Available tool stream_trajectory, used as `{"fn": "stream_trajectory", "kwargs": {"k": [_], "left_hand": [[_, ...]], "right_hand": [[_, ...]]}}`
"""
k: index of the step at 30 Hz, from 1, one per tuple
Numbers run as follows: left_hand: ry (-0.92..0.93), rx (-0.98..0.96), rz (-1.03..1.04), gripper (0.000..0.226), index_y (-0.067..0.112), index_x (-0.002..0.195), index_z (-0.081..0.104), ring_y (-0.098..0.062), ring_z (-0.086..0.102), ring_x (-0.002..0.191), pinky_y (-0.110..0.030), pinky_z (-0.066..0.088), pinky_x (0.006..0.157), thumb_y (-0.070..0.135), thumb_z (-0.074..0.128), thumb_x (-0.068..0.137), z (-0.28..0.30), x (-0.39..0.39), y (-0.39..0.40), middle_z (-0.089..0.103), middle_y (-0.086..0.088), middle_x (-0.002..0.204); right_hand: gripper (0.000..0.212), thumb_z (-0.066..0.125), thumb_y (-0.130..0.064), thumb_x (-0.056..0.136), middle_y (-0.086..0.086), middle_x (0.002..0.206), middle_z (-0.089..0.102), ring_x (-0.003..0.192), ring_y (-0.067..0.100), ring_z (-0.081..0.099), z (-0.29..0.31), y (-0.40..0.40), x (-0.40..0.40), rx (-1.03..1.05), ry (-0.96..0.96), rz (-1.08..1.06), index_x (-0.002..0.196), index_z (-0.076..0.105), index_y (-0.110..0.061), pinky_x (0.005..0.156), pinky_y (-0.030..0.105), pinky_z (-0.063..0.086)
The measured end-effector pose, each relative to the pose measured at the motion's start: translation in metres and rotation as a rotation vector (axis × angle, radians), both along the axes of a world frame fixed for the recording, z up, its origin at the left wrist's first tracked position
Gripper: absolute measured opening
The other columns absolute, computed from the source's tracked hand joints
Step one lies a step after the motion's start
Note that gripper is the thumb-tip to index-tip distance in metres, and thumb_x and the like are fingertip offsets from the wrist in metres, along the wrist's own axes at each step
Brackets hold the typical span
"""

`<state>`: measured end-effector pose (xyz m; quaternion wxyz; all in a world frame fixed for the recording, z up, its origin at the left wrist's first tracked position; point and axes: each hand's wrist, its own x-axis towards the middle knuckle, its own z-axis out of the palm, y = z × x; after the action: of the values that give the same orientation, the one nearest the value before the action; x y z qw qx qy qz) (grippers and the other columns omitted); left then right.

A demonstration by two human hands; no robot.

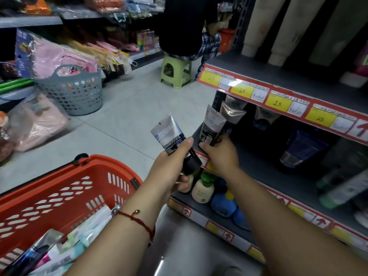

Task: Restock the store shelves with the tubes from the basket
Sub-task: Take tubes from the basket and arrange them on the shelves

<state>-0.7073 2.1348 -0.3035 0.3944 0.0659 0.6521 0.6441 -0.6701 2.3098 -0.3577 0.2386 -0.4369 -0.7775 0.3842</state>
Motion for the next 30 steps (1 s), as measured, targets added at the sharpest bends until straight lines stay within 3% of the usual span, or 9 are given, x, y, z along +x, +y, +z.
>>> {"fn": "stream_trajectory", "kwargs": {"k": [3, 7, 9, 12, 15, 17, 22, 27, 30], "left_hand": [[0.064, -0.004, -0.044, 0.052, 0.017, 0.100, 0.067, -0.023, 0.054, 0.061, -0.036, 0.051, 0.061, 0.065, 0.064, 0.081, -0.002, 0.006, 0.001, 0.065, -0.009, 0.081], [0.127, -0.037, -0.086, 0.054, 0.017, 0.100, 0.069, -0.023, 0.058, 0.060, -0.034, 0.054, 0.059, 0.067, 0.066, 0.079, -0.006, 0.013, 0.000, 0.069, -0.011, 0.082], [0.182, -0.083, -0.104, 0.051, 0.020, 0.095, 0.070, -0.022, 0.063, 0.063, -0.032, 0.057, 0.059, 0.068, 0.065, 0.079, -0.009, 0.017, 0.001, 0.073, -0.008, 0.085], [0.218, -0.127, -0.144, 0.044, 0.023, 0.091, 0.070, -0.021, 0.066, 0.064, -0.032, 0.056, 0.061, 0.066, 0.065, 0.080, -0.012, 0.027, 0.006, 0.074, -0.005, 0.084], [0.250, -0.126, -0.224, 0.038, 0.024, 0.096, 0.073, -0.016, 0.066, 0.060, -0.027, 0.053, 0.057, 0.059, 0.067, 0.083, -0.013, 0.042, 0.014, 0.076, -0.004, 0.085], [0.292, -0.105, -0.273, 0.030, 0.025, 0.098, 0.072, -0.010, 0.065, 0.055, -0.022, 0.050, 0.050, 0.052, 0.067, 0.086, -0.013, 0.054, 0.020, 0.076, -0.001, 0.084], [0.298, -0.060, -0.372, 0.033, 0.028, 0.108, 0.067, -0.014, 0.071, 0.082, -0.025, 0.054, 0.065, 0.053, 0.065, 0.087, -0.011, 0.068, 0.032, 0.074, 0.005, 0.098], [0.362, -0.141, -0.356, 0.029, 0.025, 0.105, 0.067, -0.020, 0.070, 0.085, -0.037, 0.056, 0.077, 0.049, 0.065, 0.089, -0.013, 0.052, 0.034, 0.073, -0.001, 0.101], [0.595, -0.351, -0.421, 0.034, 0.022, 0.112, 0.064, -0.020, 0.065, 0.096, -0.038, 0.053, 0.092, 0.046, 0.065, 0.088, -0.023, 0.036, 0.026, 0.069, -0.001, 0.111]], "right_hand": [[0.045, 0.077, -0.031, 0.078, 0.004, 0.110, 0.067, 0.096, 0.020, 0.064, 0.008, 0.004, 0.010, -0.138, 0.054, 0.001, 0.112, 0.052, -0.015, 0.078, 0.031, 0.050], [0.030, 0.069, -0.023, 0.082, 0.002, 0.100, 0.061, 0.084, 0.015, 0.058, 0.035, 0.007, 0.046, -0.114, -0.047, 0.026, 0.106, 0.051, -0.018, 0.065, 0.027, 0.042], [0.023, 0.069, -0.018, 0.081, 0.003, 0.098, 0.065, 0.079, 0.013, 0.059, 0.047, 0.003, 0.070, -0.194, -0.089, 0.158, 0.102, 0.059, -0.022, 0.066, 0.028, 0.046], [0.038, 0.072, -0.011, 0.080, 0.005, 0.105, 0.066, 0.079, 0.009, 0.059, 0.054, -0.011, 0.099, -0.359, -0.154, 0.458, 0.113, 0.063, -0.026, 0.072, 0.026, 0.048], [0.045, 0.078, -0.011, 0.079, -0.003, 0.098, 0.069, 0.076, -0.002, 0.062, 0.052, -0.030, 0.111, -0.290, -0.170, 0.592, 0.120, 0.064, -0.022, 0.066, 0.014, 0.048], [0.037, 0.079, -0.011, 0.077, -0.003, 0.098, 0.074, 0.084, 0.000, 0.068, 0.047, -0.037, 0.114, -0.223, -0.134, 0.599, 0.112, 0.068, -0.019, 0.075, 0.020, 0.055], [0.038, 0.083, -0.024, 0.069, -0.003, 0.099, 0.075, 0.094, 0.013, 0.071, 0.045, -0.022, 0.124, -0.101, -0.157, 0.483, 0.104, 0.071, -0.023, 0.085, 0.040, 0.058], [0.036, 0.086, -0.016, 0.071, -0.006, 0.091, 0.074, 0.081, 0.007, 0.069, 0.050, 0.017, 0.130, -0.187, 0.055, 0.189, 0.103, 0.070, -0.016, 0.073, 0.022, 0.054], [0.040, 0.086, -0.024, 0.072, -0.002, 0.097, 0.073, 0.088, 0.014, 0.068, 0.034, 0.048, 0.120, -0.165, 0.154, -0.077, 0.107, 0.068, -0.014, 0.080, 0.029, 0.054]]}}
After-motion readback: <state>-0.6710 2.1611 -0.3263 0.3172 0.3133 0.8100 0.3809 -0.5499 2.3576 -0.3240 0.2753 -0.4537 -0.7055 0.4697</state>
